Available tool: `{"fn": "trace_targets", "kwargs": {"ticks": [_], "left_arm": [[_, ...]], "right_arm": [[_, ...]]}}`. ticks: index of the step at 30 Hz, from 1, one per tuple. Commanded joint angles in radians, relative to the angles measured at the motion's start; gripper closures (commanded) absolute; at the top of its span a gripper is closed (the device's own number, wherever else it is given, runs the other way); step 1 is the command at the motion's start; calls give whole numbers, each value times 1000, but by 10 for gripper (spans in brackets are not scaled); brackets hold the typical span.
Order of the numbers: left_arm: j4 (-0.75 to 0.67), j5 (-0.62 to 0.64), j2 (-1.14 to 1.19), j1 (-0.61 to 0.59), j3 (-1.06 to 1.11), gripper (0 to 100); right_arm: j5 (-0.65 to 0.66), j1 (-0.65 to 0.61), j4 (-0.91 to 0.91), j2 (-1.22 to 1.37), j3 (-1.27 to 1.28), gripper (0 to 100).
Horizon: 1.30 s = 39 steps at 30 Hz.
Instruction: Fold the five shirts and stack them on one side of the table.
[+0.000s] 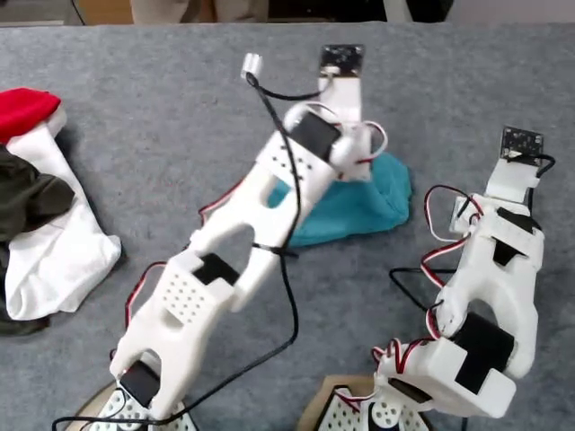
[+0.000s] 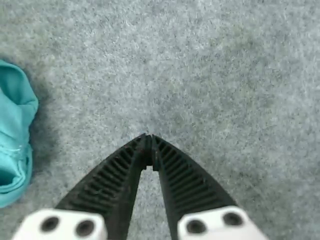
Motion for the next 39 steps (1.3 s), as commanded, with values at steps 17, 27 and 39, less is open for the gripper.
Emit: {"fn": "trace_targets", "kwargs": {"ticks": [17, 27, 39], "left_arm": [[-178, 72, 79, 95, -52, 982], [-180, 69, 84, 110, -52, 923], [-126, 66, 61, -3, -100, 961]], "right_arm": [[-6, 18, -18, -50, -15, 993], [-6, 19, -18, -50, -15, 993], [8, 16, -11, -56, -18, 993]]}}
